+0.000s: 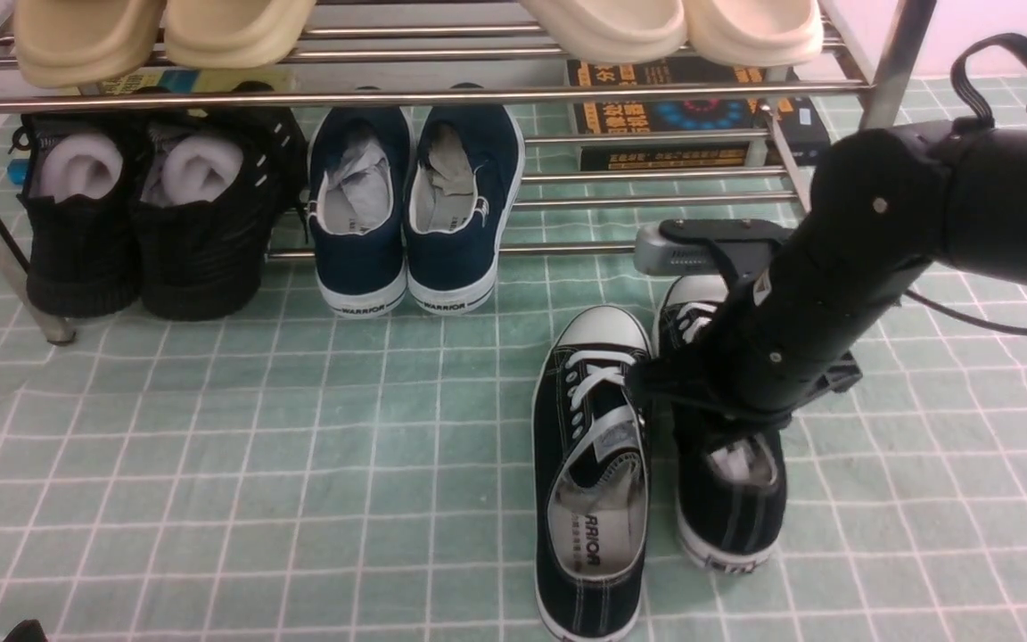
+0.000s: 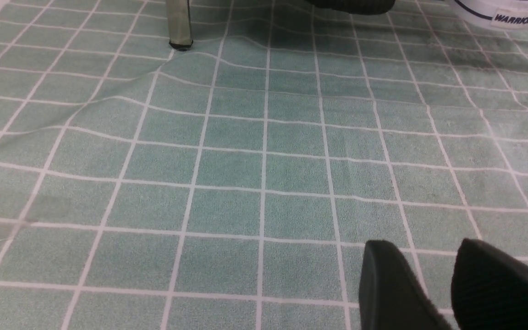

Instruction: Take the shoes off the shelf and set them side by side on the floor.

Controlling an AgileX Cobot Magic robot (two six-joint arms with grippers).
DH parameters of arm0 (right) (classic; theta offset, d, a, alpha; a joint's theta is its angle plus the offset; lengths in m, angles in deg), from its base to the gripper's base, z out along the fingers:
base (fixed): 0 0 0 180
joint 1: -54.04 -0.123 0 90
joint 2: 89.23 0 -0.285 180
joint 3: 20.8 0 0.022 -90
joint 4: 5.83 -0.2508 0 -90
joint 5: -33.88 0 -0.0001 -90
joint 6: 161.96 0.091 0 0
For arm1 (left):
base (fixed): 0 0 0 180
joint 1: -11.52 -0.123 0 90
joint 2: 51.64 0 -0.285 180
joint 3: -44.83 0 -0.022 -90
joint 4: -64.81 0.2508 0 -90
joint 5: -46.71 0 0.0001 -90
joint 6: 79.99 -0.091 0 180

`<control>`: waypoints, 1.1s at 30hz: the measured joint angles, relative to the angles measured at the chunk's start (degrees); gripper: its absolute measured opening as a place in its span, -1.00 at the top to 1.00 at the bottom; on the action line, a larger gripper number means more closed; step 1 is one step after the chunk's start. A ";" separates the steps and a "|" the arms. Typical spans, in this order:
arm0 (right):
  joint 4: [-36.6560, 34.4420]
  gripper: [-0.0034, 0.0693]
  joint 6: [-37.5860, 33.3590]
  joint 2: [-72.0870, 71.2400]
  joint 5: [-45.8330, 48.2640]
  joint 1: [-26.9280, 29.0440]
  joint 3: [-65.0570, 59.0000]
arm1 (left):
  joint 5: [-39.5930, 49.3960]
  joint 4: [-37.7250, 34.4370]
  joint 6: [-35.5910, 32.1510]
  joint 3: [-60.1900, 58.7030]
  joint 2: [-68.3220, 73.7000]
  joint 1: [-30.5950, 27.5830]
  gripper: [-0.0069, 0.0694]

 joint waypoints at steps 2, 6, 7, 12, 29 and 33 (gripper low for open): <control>-0.16 0.56 0.00 0.00 0.00 0.00 0.00 | 0.00 0.00 0.00 0.00 0.00 0.00 0.19; -0.10 0.21 -0.44 0.00 3.45 0.00 2.35 | 0.00 0.00 0.00 0.00 0.00 0.00 0.19; -0.10 0.14 -1.37 0.00 5.41 0.00 3.86 | 0.00 0.00 0.00 0.00 0.00 0.00 0.19; -0.10 0.04 -7.80 -0.30 17.42 0.00 12.83 | 0.00 0.00 0.00 0.00 0.00 0.00 0.19; 4.82 0.86 -11.77 -29.65 22.55 0.00 13.38 | 0.00 0.05 0.00 0.00 0.00 0.00 0.19; 5.03 0.88 -11.79 -42.15 22.64 0.00 4.96 | 0.00 0.05 0.00 0.00 0.00 0.00 0.19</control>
